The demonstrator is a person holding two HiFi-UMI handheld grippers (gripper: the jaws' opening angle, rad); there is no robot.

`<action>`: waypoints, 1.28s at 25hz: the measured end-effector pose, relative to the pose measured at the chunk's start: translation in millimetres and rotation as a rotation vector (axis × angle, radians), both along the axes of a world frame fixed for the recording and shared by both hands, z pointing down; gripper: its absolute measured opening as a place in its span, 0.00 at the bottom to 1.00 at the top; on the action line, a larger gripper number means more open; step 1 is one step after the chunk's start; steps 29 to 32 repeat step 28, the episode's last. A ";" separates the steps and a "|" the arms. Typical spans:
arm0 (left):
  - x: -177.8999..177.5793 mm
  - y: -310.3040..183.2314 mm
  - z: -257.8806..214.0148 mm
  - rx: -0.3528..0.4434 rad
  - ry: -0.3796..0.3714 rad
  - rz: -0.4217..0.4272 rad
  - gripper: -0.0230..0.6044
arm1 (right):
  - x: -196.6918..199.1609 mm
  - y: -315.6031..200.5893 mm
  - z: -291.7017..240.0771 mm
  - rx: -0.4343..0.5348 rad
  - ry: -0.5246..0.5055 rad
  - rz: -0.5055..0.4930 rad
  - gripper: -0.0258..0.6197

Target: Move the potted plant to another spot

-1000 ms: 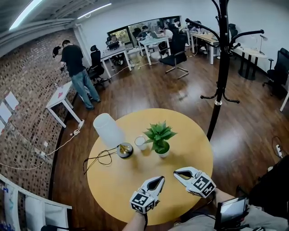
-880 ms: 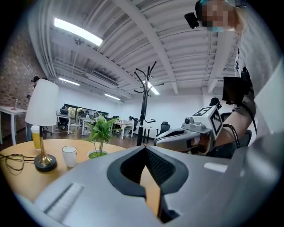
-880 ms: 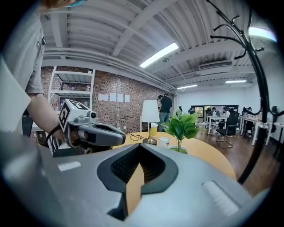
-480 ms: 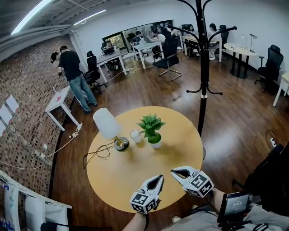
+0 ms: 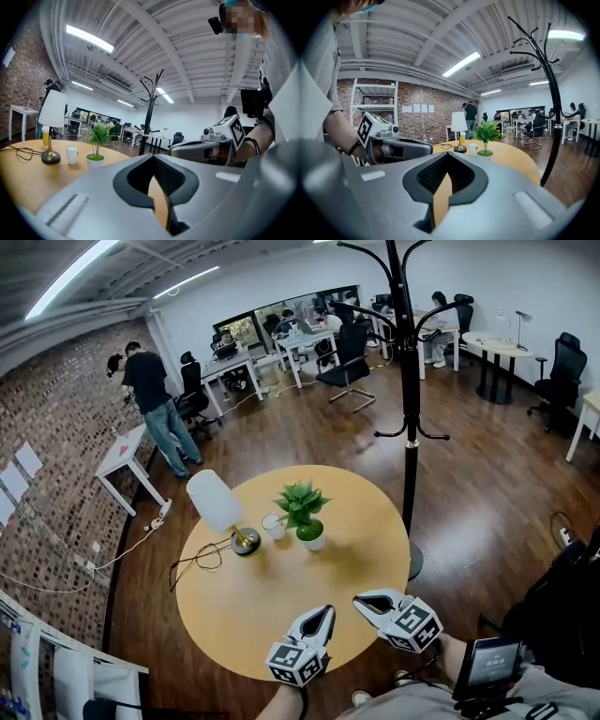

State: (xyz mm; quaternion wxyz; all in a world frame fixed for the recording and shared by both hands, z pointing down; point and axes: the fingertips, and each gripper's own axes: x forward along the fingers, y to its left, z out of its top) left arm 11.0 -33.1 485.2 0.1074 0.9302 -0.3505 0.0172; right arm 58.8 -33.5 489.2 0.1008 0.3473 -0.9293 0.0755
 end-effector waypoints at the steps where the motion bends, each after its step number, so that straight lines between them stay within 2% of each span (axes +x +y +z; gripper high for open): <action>1: 2.4 0.3 0.3 -0.001 -0.002 -0.001 0.04 | 2.0 -0.2 -0.2 0.000 -0.002 -0.001 0.05; 10: 17.0 -0.6 -2.3 0.007 -0.010 -0.007 0.04 | 9.5 -5.2 -4.7 0.008 -0.016 -0.018 0.05; 32: 14.5 3.4 0.1 0.003 -0.003 -0.033 0.04 | 11.5 -3.3 -3.7 0.016 -0.024 -0.029 0.05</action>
